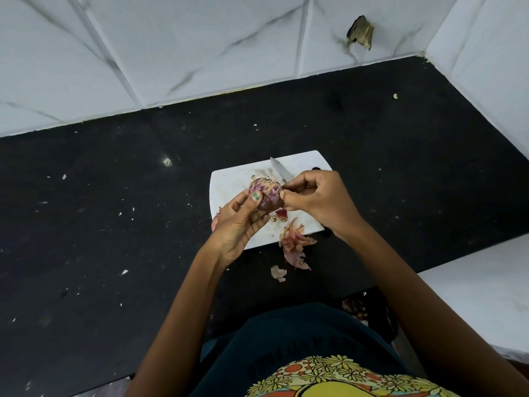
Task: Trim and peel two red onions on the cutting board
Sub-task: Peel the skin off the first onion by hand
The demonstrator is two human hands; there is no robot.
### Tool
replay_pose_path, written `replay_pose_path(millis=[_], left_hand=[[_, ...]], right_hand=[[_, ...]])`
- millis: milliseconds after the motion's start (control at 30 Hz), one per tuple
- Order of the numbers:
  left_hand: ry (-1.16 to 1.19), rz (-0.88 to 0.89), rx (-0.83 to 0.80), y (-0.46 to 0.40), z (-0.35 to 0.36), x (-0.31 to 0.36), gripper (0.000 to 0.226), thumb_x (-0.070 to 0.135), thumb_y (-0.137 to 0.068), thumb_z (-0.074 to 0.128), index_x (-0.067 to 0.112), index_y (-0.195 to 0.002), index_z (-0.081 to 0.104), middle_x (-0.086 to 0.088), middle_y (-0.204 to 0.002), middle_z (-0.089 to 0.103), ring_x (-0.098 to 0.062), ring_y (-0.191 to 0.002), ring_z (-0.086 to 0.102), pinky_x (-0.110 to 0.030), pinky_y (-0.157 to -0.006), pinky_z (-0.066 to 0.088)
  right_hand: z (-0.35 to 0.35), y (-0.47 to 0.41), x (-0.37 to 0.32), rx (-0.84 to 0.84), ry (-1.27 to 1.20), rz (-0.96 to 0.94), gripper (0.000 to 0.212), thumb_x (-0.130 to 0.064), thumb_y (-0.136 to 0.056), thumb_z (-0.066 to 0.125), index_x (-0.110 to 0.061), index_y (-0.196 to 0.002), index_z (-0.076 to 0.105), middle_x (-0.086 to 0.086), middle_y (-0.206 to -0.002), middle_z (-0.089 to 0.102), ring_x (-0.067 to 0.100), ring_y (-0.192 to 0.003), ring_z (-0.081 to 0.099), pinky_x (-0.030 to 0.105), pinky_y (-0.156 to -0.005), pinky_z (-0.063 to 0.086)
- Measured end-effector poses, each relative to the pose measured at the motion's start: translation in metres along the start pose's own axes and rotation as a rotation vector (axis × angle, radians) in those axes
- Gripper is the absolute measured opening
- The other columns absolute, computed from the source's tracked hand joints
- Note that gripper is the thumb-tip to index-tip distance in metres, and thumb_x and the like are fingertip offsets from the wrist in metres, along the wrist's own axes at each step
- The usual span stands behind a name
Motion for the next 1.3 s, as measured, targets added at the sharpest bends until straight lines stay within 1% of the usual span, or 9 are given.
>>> replay_pose_path(millis=[200, 300, 400, 567, 667, 900, 1000, 1167, 1300], left_hand=[[0.065, -0.011, -0.025, 0.0006, 0.0031, -0.0003, 0.095, 0.047, -0.038, 0.093, 0.007, -0.117, 0.06, -0.004, -0.088, 0.074, -0.009, -0.075, 0.07, -0.02, -0.063, 0.057], [0.057, -0.017, 0.016, 0.0014, 0.0011, 0.0009, 0.074, 0.034, -0.064, 0.076, 0.003, -0.128, 0.055, -0.003, -0.088, 0.073, -0.009, -0.076, 0.069, -0.02, -0.063, 0.056], [0.016, -0.018, 0.012, 0.0015, -0.0001, 0.0012, 0.055, 0.029, -0.073, 0.064, 0.007, -0.123, 0.057, -0.001, -0.088, 0.073, -0.009, -0.079, 0.069, -0.02, -0.064, 0.056], [0.001, -0.032, 0.009, 0.003, 0.0034, 0.0018, 0.046, 0.031, -0.074, 0.062, 0.011, -0.115, 0.06, -0.004, -0.092, 0.07, -0.01, -0.079, 0.068, -0.02, -0.063, 0.055], [0.0, -0.03, -0.006, 0.0039, 0.0067, 0.0031, 0.042, 0.033, -0.074, 0.063, 0.013, -0.111, 0.062, -0.003, -0.091, 0.072, -0.01, -0.079, 0.067, -0.02, -0.063, 0.054], [-0.012, -0.023, 0.012, 0.0029, 0.0027, 0.0062, 0.04, 0.031, -0.074, 0.064, 0.014, -0.11, 0.064, -0.003, -0.09, 0.072, -0.014, -0.085, 0.068, -0.022, -0.061, 0.054], [-0.016, -0.026, -0.01, 0.0031, 0.0048, 0.0069, 0.036, 0.032, -0.074, 0.062, 0.013, -0.106, 0.064, -0.002, -0.087, 0.072, -0.011, -0.08, 0.068, -0.021, -0.061, 0.054], [0.011, -0.035, -0.029, 0.0035, 0.008, 0.006, 0.034, 0.034, -0.075, 0.06, 0.014, -0.103, 0.063, 0.001, -0.085, 0.072, -0.009, -0.077, 0.066, -0.02, -0.061, 0.054], [0.006, -0.027, -0.009, 0.0035, 0.0082, 0.0084, 0.039, 0.034, -0.075, 0.061, 0.013, -0.108, 0.063, -0.002, -0.089, 0.071, -0.009, -0.08, 0.066, -0.021, -0.062, 0.053]], right_hand=[[-0.001, 0.0021, 0.0018, 0.015, -0.125, 0.048, 0.011, 0.001, -0.086, 0.062, -0.006, -0.081, 0.069, 0.014, -0.075, 0.07, 0.02, -0.061, 0.071, 0.023, -0.058, 0.058], [0.0005, 0.0031, 0.0026, -0.01, -0.16, 0.086, 0.011, -0.011, -0.09, 0.06, -0.005, -0.085, 0.068, 0.015, -0.08, 0.071, 0.019, -0.066, 0.071, 0.023, -0.059, 0.058], [0.0019, 0.0025, 0.0025, -0.047, -0.028, 0.04, 0.023, -0.024, -0.078, 0.076, -0.005, -0.091, 0.07, 0.01, -0.084, 0.072, 0.018, -0.072, 0.072, 0.029, -0.065, 0.06], [-0.0005, 0.0023, -0.0013, 0.028, 0.024, -0.012, 0.004, -0.008, -0.078, 0.072, -0.011, -0.079, 0.07, 0.006, -0.073, 0.071, 0.017, -0.063, 0.071, 0.033, -0.065, 0.06], [-0.0026, 0.0021, -0.0015, 0.03, -0.019, -0.001, 0.008, 0.0, -0.082, 0.067, -0.008, -0.08, 0.069, 0.007, -0.071, 0.07, 0.017, -0.06, 0.071, 0.024, -0.06, 0.059], [0.0022, 0.0016, -0.0013, -0.007, 0.041, -0.011, 0.018, -0.022, -0.073, 0.079, -0.013, -0.085, 0.071, 0.005, -0.08, 0.072, 0.017, -0.072, 0.071, 0.033, -0.069, 0.06], [0.0006, 0.0014, -0.0019, -0.003, 0.035, -0.021, 0.008, -0.016, -0.074, 0.077, -0.015, -0.08, 0.071, 0.006, -0.078, 0.073, 0.018, -0.068, 0.072, 0.037, -0.07, 0.06], [-0.0011, 0.0027, -0.003, 0.002, -0.02, -0.031, 0.007, 0.0, -0.082, 0.067, -0.007, -0.08, 0.07, 0.011, -0.073, 0.071, 0.018, -0.061, 0.071, 0.025, -0.061, 0.059], [0.001, 0.003, -0.0032, -0.025, -0.043, -0.001, 0.004, -0.011, -0.081, 0.072, -0.013, -0.08, 0.069, 0.006, -0.075, 0.071, 0.017, -0.065, 0.071, 0.028, -0.064, 0.06]])
Point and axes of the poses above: each hand's wrist, its own y-axis away from the middle knuckle, its own z-axis out of the palm, x = y × z, the point moved 5 cm from there along -y, towards the middle knuckle
